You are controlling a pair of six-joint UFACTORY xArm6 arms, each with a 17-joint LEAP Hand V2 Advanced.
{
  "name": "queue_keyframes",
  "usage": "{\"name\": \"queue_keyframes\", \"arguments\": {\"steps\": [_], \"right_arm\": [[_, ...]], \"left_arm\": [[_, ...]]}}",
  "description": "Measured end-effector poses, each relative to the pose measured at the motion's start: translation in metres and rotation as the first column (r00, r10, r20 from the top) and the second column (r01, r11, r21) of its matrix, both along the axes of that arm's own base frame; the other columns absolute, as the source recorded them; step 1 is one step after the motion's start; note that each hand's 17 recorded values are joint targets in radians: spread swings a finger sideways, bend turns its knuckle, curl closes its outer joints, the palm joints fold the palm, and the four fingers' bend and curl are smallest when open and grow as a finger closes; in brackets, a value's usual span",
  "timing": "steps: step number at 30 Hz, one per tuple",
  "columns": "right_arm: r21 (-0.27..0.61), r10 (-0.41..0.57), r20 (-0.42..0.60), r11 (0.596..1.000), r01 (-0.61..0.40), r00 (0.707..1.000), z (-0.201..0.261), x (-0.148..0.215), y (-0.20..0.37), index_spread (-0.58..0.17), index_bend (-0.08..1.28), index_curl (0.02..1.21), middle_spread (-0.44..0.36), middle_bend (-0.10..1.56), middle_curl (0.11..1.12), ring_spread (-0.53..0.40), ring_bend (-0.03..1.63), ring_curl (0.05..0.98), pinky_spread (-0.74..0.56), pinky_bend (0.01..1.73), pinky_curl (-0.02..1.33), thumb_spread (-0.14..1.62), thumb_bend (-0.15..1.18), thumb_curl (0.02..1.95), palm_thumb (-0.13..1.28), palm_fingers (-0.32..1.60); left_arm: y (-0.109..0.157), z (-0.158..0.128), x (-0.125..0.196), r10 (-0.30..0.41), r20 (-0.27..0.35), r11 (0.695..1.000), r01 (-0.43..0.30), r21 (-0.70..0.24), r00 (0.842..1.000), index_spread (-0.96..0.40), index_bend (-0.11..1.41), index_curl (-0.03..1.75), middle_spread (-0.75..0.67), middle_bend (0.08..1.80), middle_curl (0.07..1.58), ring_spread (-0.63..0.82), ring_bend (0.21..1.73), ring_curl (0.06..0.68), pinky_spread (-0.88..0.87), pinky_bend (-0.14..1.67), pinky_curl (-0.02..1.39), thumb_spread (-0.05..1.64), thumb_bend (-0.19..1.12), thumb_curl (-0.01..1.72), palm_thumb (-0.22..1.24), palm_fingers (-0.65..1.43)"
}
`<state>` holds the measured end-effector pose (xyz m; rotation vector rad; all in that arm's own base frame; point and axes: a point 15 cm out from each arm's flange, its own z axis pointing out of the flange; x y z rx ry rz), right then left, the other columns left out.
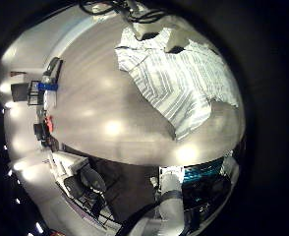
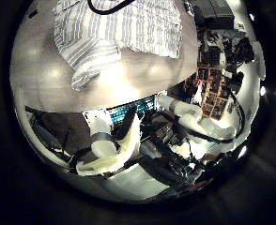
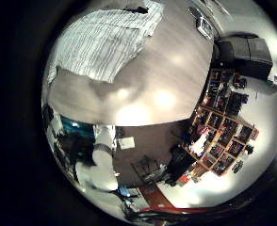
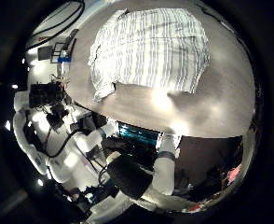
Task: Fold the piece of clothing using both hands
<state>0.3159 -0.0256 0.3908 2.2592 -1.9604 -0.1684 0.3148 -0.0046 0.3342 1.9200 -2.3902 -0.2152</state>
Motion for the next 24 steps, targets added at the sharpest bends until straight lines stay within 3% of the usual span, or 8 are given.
{"name": "queue_keyframes", "arguments": {"steps": [5, 14, 20, 24], "right_arm": [[0.006, -0.033, -0.029, 0.999, 0.033, 0.999, -0.012, -0.007, -0.002, -0.36, 0.15, 0.26, -0.002, 0.25, 0.36, 0.119, 0.57, 0.22, 0.38, 0.59, 0.26, 1.2, -0.02, 0.26, 0.21, 0.16], [-0.006, -0.081, -0.068, 0.997, 0.081, 0.994, -0.027, -0.015, -0.001, -0.358, 0.15, 0.26, -0.002, 0.26, 0.36, 0.117, 0.57, 0.221, 0.38, 0.59, 0.26, 1.21, -0.02, 0.26, 0.22, 0.16], [-0.007, -0.084, -0.095, 0.996, 0.084, 0.992, -0.035, -0.015, -0.001, -0.358, 0.15, 0.26, -0.002, 0.26, 0.36, 0.117, 0.57, 0.222, 0.38, 0.59, 0.25, 1.22, -0.02, 0.26, 0.22, 0.16], [-0.006, -0.082, -0.081, 0.997, 0.082, 0.993, -0.037, -0.011, -0.002, -0.358, 0.15, 0.26, -0.002, 0.26, 0.36, 0.117, 0.57, 0.222, 0.38, 0.59, 0.25, 1.22, -0.02, 0.26, 0.22, 0.16]], "left_arm": [[0.019, -0.051, 0.015, -0.015, -0.014, 1.0, 0.015, -0.01, 1.0, -0.03, 0.17, 0.37, 0.27, 0.17, 0.3, 0.44, 0.62, 0.207, 0.4, 0.39, 0.34, 1.05, -0.02, 0.31, 0.25, 0.11], [0.011, -0.143, 0.012, -0.079, -0.057, 0.996, 0.076, -0.041, 0.995, 0.0, 0.15, 0.34, 0.34, 0.18, 0.29, 0.47, 0.64, 0.215, 0.44, 0.44, 0.35, 0.95, -0.04, 0.31, 0.18, 0.02], [0.007, -0.169, 0.013, -0.085, -0.092, 0.996, 0.081, -0.043, 0.992, 0.02, 0.19, 0.34, 0.34, 0.19, 0.3, 0.47, 0.63, 0.211, 0.45, 0.43, 0.35, 0.91, -0.03, 0.32, 0.19, 0.05], [0.001, -0.17, 0.017, -0.077, -0.101, 0.997, 0.074, -0.031, 0.992, 0.03, 0.22, 0.36, 0.24, 0.27, 0.33, 0.42, 0.62, 0.2, 0.41, 0.36, 0.32, 0.91, -0.01, 0.33, 0.25, 0.23]]}}
